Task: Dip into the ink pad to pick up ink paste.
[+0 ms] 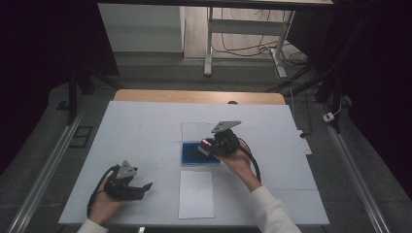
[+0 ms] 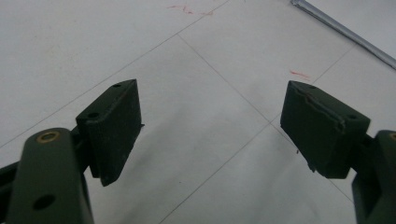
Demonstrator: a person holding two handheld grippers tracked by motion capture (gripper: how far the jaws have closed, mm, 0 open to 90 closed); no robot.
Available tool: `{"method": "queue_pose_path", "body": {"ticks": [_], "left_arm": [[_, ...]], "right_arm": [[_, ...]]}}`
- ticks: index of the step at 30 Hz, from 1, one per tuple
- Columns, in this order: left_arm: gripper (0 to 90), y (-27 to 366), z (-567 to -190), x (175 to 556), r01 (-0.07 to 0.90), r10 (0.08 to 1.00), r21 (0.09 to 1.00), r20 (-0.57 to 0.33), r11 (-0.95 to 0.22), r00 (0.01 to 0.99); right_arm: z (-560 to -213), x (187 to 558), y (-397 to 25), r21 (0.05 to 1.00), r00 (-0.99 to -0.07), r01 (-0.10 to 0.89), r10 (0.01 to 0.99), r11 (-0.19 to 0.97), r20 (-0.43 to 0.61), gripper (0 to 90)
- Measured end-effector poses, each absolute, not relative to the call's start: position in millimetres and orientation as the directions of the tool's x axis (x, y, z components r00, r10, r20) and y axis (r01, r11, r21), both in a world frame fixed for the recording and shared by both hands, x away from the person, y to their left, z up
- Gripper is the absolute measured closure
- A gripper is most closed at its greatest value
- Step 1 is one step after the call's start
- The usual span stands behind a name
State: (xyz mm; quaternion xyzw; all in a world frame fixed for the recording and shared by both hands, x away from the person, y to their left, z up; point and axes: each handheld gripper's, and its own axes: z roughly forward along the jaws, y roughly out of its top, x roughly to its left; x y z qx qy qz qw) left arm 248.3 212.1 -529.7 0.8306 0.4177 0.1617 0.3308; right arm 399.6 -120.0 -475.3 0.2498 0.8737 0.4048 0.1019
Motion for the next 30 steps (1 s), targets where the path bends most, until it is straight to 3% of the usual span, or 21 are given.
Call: {"method": "queue_pose_path", "body": {"ticks": [30], "left_arm": [[20.7,211.5,-529.1,247.9,0.585,0.801,0.685,-0.005,-0.433,0.598]], "right_arm": [[-456.4,366.3,-135.1,0.782,-0.88,0.284,0.475,0.554,-0.017,69.7]]}}
